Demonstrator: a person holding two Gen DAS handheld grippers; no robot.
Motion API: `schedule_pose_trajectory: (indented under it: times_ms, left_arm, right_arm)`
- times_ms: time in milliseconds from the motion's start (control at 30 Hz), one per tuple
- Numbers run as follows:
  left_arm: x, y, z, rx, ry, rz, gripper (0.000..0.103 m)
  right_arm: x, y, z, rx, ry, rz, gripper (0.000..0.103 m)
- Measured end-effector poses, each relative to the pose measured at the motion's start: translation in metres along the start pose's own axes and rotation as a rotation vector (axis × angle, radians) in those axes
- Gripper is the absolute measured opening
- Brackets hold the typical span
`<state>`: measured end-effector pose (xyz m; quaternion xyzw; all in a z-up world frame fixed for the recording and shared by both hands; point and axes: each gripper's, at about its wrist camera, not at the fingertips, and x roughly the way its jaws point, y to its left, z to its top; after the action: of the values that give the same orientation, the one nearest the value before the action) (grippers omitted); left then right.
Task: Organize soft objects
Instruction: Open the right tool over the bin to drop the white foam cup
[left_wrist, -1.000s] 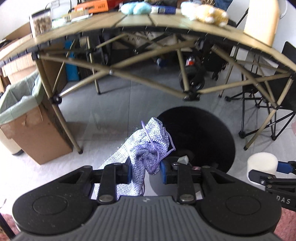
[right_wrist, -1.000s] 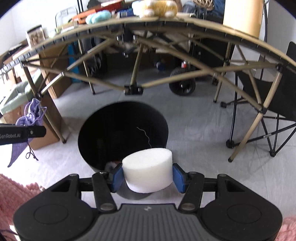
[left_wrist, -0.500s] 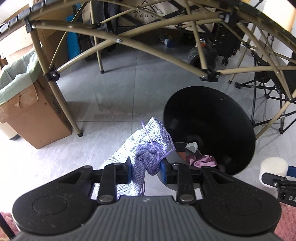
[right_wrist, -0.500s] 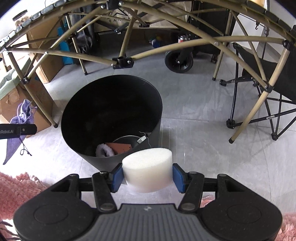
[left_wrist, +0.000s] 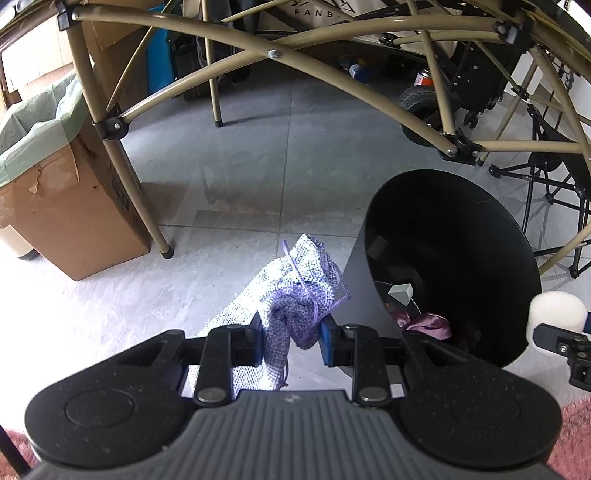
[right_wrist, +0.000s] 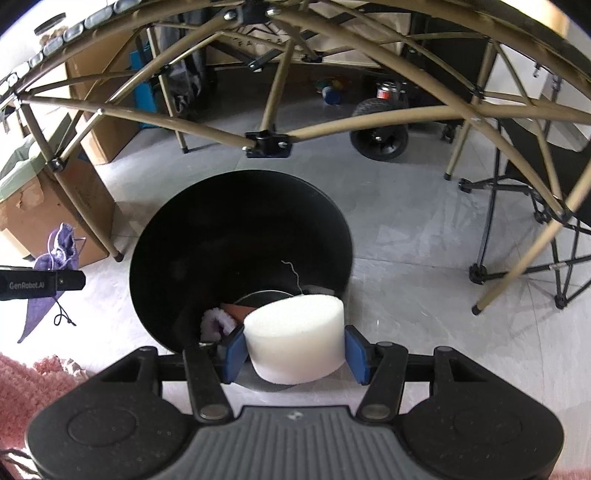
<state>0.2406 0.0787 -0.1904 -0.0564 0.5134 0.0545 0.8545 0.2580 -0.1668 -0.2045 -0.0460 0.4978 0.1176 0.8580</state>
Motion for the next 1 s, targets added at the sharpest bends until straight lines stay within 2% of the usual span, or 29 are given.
schedule_pose_trajectory:
  times_ms: [767, 800, 833, 900, 1000]
  left_arm:
    - [0.018, 0.031, 0.006, -0.085, 0.043, 0.009, 0.028]
    - [0.019, 0.031, 0.006, -0.086, 0.044, 0.008, 0.028]
    - [0.019, 0.031, 0.006, -0.087, 0.045, 0.008, 0.028]
    - [0.02, 0.031, 0.006, -0.089, 0.046, 0.007, 0.028]
    - [0.02, 0.031, 0.007, -0.089, 0.047, 0.007, 0.028]
  right_arm:
    - [0.077, 0.042, 0.054, -0.063, 0.075, 0.07, 0.057]
    - [0.081, 0.042, 0.055, -0.058, 0.08, 0.073, 0.066]
    - [0.083, 0.042, 0.055, -0.05, 0.085, 0.074, 0.082]
    - [0.086, 0.04, 0.056, -0.039, 0.086, 0.072, 0.099]
    - [0.089, 0.04, 0.056, -0.035, 0.09, 0.061, 0.103]
